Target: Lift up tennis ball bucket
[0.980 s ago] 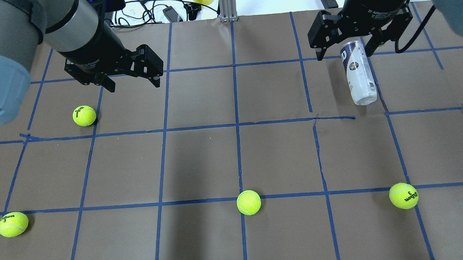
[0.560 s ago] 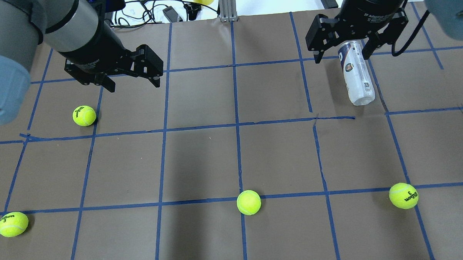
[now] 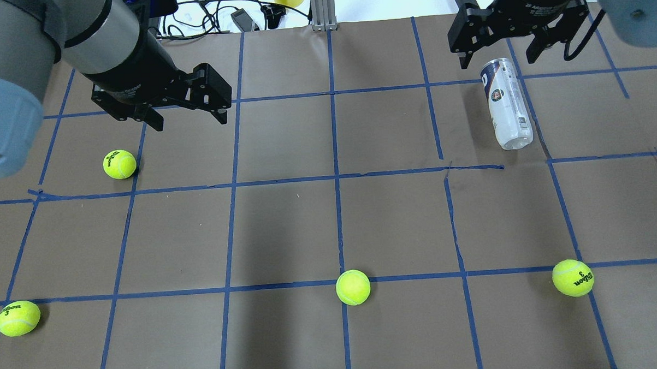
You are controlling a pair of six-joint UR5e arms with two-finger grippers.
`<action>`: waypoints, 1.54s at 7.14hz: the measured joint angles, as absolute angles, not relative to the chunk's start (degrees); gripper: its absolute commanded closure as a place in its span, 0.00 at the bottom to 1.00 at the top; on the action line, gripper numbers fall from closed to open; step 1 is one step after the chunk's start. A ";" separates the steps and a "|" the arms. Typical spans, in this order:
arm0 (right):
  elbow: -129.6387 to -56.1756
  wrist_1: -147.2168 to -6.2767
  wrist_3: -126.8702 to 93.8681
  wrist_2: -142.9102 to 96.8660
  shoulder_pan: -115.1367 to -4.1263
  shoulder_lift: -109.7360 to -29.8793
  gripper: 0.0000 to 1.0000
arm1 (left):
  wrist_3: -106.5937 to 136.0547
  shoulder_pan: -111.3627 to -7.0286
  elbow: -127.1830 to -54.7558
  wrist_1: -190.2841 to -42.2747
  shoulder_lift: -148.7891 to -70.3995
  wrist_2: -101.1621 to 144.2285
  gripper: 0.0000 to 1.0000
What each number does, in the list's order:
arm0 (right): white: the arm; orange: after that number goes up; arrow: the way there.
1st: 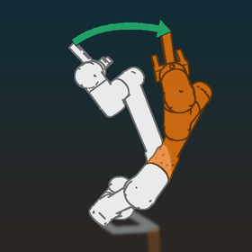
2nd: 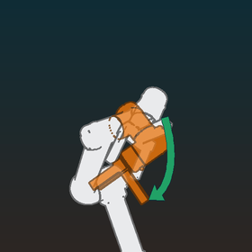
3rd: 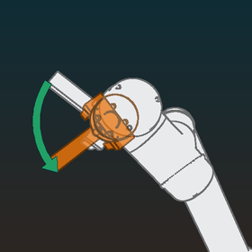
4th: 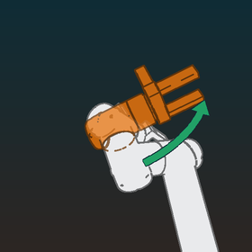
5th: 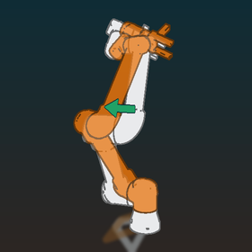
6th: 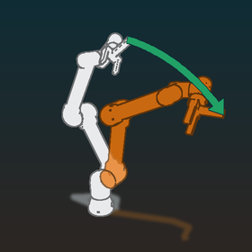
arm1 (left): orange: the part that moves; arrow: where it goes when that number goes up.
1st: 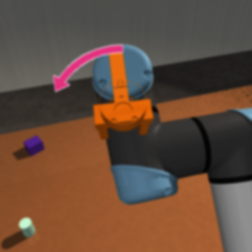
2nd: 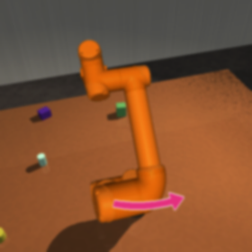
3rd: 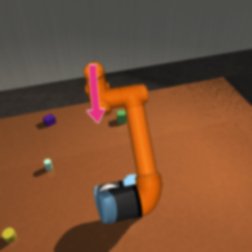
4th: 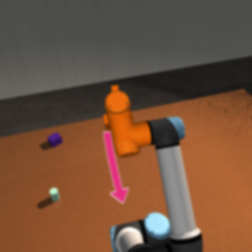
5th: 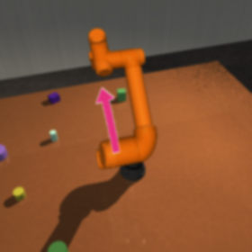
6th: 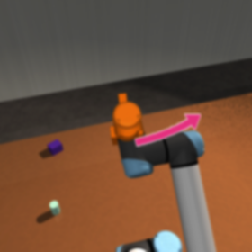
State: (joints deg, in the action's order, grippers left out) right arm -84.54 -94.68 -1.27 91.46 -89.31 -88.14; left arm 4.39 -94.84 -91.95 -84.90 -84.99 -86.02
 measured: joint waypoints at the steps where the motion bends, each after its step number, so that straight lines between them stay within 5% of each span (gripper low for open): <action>1: -84.07 -95.06 -1.16 91.39 -87.30 -87.30 0.00 | 4.39 -94.83 -91.94 -84.90 -84.99 -86.01 0.00; 11: -72.95 -111.23 -0.12 96.98 -80.68 -55.46 0.00 | 4.39 -94.83 -91.92 -84.93 -84.98 -85.98 0.00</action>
